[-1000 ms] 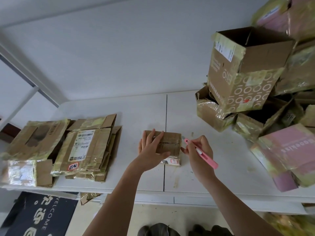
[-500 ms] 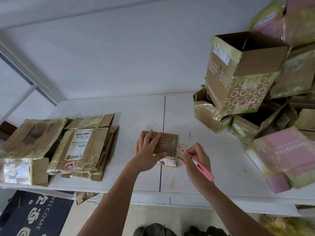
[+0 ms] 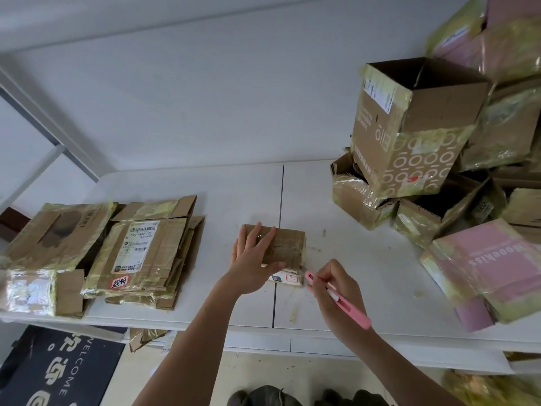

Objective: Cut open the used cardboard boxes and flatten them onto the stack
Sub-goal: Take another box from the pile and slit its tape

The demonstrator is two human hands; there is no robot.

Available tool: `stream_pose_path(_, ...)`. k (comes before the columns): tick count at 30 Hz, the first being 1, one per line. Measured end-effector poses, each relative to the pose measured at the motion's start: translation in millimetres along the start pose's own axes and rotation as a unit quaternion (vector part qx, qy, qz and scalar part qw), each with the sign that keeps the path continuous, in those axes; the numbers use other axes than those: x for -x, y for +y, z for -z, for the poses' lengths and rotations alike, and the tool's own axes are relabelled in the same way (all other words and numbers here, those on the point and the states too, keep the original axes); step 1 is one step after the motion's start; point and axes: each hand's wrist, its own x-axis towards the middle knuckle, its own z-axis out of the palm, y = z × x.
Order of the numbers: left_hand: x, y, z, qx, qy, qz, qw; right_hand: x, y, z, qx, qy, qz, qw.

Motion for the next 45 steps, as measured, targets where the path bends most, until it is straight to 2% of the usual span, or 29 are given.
stream_pose_path(2, 0, 1, 0, 0.015, 0.006, 0.001, 1.0, 0, -3, 8, -0.024, 0.006, -0.001, 1.0)
stream_pose_path(6, 1, 3, -1, 0.057, 0.027, 0.007, 0.998, -38, -2, 18, -0.066, 0.073, -0.02, 0.995)
stream_pose_path(10, 7, 10, -8, 0.084, 0.121, 0.024, 0.989, -77, -6, 3, -0.069, 0.037, -0.044, 0.996)
stream_pose_path(12, 12, 14, -13, 0.06, 0.164, 0.068, 0.982, -85, -5, -5, -0.078, 0.025, -0.052, 0.995)
stream_pose_path(14, 16, 17, -12, 0.044, 0.204, 0.151, 0.966, -83, -3, -11, -0.074, 0.037, -0.041, 0.996)
stream_pose_path(16, 18, 17, -7, 0.104, 0.225, 0.206, 0.947, -74, -1, -15, -0.046, 0.083, -0.013, 0.995)
stream_pose_path(18, 19, 16, 0, 0.21, 0.215, 0.226, 0.927, -63, 1, -18, -0.025, 0.128, 0.01, 0.991)
stream_pose_path(20, 19, 19, 5, 0.258, 0.195, 0.225, 0.919, -50, 5, -20, -0.02, 0.125, -0.001, 0.992)
stream_pose_path(23, 17, 35, 7, 0.174, 0.152, 0.223, 0.947, -39, 7, -21, -0.047, 0.086, -0.036, 0.994)
stream_pose_path(26, 15, 51, 4, 0.081, 0.103, 0.218, 0.967, -43, 4, -17, -0.08, 0.124, -0.045, 0.988)
stream_pose_path(28, 12, 53, 5, 0.08, 0.063, 0.162, 0.981, -50, 4, -9, -0.096, 0.147, -0.041, 0.984)
stream_pose_path(30, 10, 51, 9, 0.033, -0.002, 0.068, 0.997, -55, 7, 1, -0.105, 0.149, -0.033, 0.983)
stream_pose_path(32, 10, 46, 13, 0.025, -0.032, 0.015, 0.999, -58, 11, 10, -0.126, 0.137, -0.035, 0.982)
stream_pose_path(36, 11, 34, 15, 0.103, -0.034, -0.01, 0.994, -53, 15, 12, -0.145, 0.094, -0.065, 0.983)
stream_pose_path(45, 20, 28, 6, 0.117, -0.002, -0.026, 0.993, -44, 16, 8, -0.125, 0.096, -0.091, 0.983)
